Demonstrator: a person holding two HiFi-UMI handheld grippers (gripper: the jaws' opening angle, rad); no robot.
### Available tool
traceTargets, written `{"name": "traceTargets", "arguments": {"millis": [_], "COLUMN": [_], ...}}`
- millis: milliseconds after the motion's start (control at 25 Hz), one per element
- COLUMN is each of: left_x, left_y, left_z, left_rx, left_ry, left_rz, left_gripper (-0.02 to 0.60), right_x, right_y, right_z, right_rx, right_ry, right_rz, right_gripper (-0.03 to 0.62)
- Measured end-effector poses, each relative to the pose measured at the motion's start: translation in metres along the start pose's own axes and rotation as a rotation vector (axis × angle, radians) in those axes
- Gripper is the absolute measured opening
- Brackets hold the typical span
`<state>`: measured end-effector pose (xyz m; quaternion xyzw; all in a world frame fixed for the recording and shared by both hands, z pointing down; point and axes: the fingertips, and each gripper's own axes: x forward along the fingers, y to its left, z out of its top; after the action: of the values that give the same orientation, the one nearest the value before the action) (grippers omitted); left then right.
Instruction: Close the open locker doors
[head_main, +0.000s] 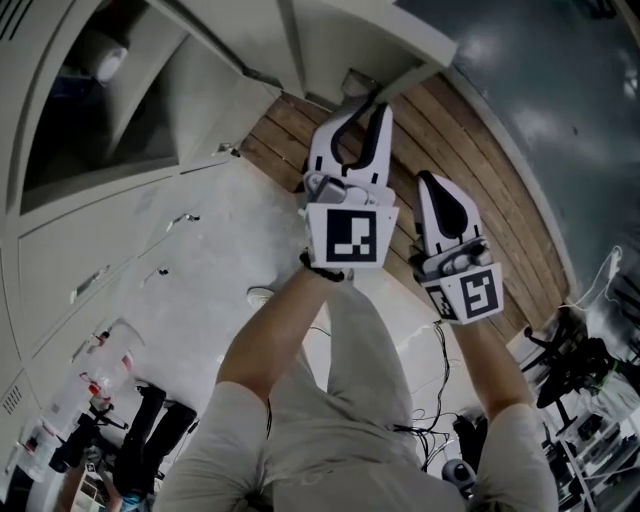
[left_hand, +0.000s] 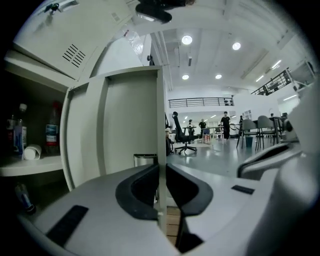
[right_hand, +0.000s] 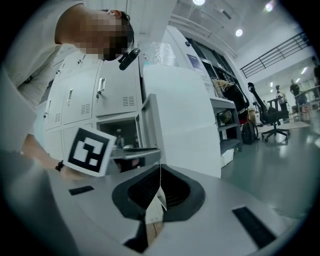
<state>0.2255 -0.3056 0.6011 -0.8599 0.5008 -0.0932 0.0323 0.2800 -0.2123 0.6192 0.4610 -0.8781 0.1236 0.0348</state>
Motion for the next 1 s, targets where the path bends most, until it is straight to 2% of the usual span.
{"name": "traceTargets", "arguments": {"millis": [120,200,280,360,440,640,760,1000], "left_x": [-0.057,-0.100,-0.141,-0.173,-0.195,-0.223,-0.230,-0.260], "left_y": [0.002,0.012,0.031,0.057,0.082,0.131,0.147,0.188], "left_z": [-0.010,-0.026,-0.042,-0.050,-0.052,-0.062,-0.062,-0.066], "left_rx": [0.042,0.026,-0.008,-0.019,0.002,0.006,0.024,0.026], "left_ry": [0.026,0.069,0.103,0.096,0.079,0.098,0.098,0.106], "left_rz": [-0.091,-0.132,-0.138,-0.114,-0.090,-0.021,0.001,0.111], "left_gripper": [0.049,0.051,0.052,0.048,0.046,0.046,0.046,0.037], "right_x": [0.005,0.012,0.025,0.040,0.057,0.110,0.139,0.173], "right_y": [0.018,0.042,0.071,0.102,0.133,0.208,0.246,0.287], "right_z": [-0.014,-0.022,-0.022,-0.020,-0.017,-0.012,-0.015,-0.023], "right_rx": [-0.013,-0.032,-0.038,-0.045,-0.058,-0.130,-0.175,-0.243], "right_ry": [0.039,0.064,0.073,0.074,0.072,0.079,0.091,0.109], "right_rz": [0.076,0.171,0.261,0.348,0.430,0.618,0.688,0.764], "right_gripper": [0.020,0.025,0.029,0.033,0.040,0.075,0.095,0.113]}}
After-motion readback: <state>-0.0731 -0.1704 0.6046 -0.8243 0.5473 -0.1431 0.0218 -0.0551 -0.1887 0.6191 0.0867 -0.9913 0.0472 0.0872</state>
